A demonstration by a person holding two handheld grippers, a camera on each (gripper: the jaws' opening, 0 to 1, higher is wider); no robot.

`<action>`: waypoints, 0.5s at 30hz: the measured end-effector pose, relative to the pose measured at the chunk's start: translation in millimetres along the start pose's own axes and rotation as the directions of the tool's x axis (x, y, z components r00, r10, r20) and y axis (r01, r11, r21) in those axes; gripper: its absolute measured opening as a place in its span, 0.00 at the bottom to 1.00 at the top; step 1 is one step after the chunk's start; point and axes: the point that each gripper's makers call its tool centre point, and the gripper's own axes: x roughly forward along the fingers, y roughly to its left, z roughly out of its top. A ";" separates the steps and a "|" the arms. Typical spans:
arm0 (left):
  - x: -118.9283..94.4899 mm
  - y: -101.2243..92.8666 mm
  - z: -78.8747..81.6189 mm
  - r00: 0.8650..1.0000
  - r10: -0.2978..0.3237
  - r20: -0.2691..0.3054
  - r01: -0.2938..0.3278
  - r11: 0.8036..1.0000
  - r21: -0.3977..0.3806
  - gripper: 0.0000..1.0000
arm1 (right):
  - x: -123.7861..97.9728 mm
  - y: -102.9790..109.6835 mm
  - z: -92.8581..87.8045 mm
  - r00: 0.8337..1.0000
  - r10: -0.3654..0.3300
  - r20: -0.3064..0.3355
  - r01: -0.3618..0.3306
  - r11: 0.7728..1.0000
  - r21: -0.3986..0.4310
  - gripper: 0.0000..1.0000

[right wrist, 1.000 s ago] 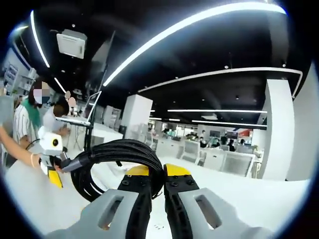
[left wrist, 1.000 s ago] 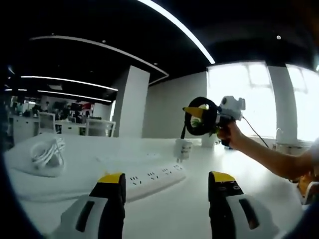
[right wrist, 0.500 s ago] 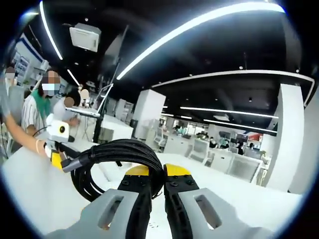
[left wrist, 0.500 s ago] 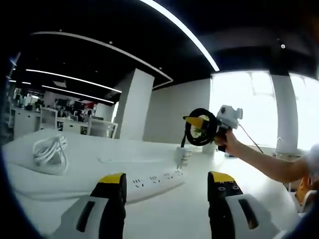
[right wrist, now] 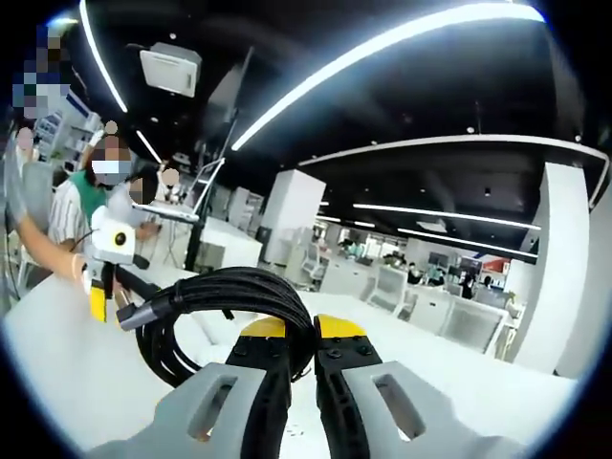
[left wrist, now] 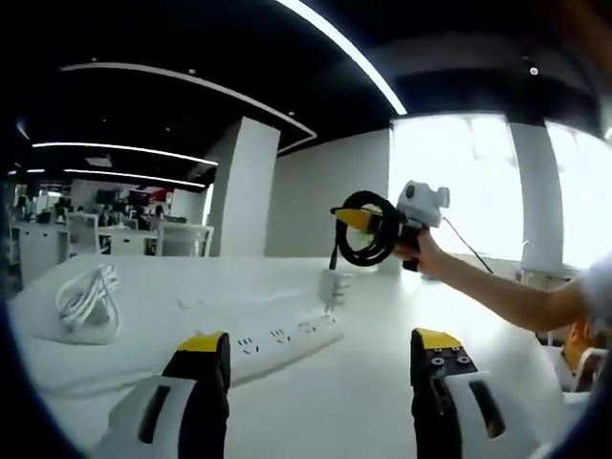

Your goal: Straighten the power strip on the desk, plug the charger into it

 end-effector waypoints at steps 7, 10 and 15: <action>-11.8 -10.5 -3.9 0.999 0.048 -0.025 -0.045 0.993 0.111 0.98 | 1.0 1.3 -5.0 1.000 0.017 -0.008 -0.017 1.000 -0.009 0.06; -16.3 -14.6 -4.3 0.998 0.068 -0.018 -0.065 0.988 0.138 0.99 | 1.4 0.5 -6.2 1.000 0.021 -0.011 -0.021 1.000 -0.014 0.06; -20.0 -16.8 -1.9 0.997 0.081 0.008 -0.082 0.986 0.145 0.99 | 2.2 0.0 -6.8 1.000 0.029 -0.011 -0.029 0.999 -0.013 0.06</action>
